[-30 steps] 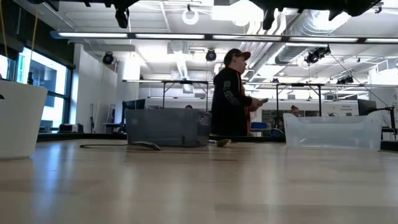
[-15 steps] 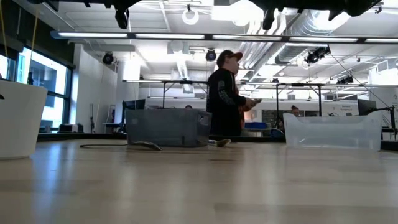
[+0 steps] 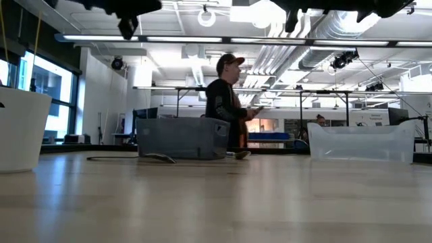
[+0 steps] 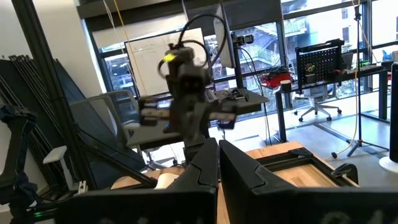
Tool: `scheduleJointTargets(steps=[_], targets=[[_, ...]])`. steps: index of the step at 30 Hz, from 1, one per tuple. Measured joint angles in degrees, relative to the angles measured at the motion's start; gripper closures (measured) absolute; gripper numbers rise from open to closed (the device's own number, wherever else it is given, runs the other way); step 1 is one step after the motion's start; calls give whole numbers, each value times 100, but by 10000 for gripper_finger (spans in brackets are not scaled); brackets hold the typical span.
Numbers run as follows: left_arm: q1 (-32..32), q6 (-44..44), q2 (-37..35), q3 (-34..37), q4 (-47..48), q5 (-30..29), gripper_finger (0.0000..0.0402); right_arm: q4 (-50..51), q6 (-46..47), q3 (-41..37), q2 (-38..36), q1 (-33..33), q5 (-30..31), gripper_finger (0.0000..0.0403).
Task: Sort silverware by color (type)
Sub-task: Adjust the white bin
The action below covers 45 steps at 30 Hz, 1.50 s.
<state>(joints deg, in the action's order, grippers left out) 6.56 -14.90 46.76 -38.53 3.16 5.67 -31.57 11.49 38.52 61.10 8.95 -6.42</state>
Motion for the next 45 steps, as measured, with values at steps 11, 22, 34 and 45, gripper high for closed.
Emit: scheduleJointTargets(steps=[11,22,34,45], targets=[[-1457,-2979,39,-710,4163,375,401,56,-102,0,2,5,4,402],[-2387,-4920,795,-217,5172,414,401,96,-107,0,3,6,4,402],[-2414,-5050,1724,-146,5216,-223,401,111,-103,0,2,4,4,402],[-2360,-4998,2018,-146,5050,-476,401,162,-103,0,2,6,5,402]])
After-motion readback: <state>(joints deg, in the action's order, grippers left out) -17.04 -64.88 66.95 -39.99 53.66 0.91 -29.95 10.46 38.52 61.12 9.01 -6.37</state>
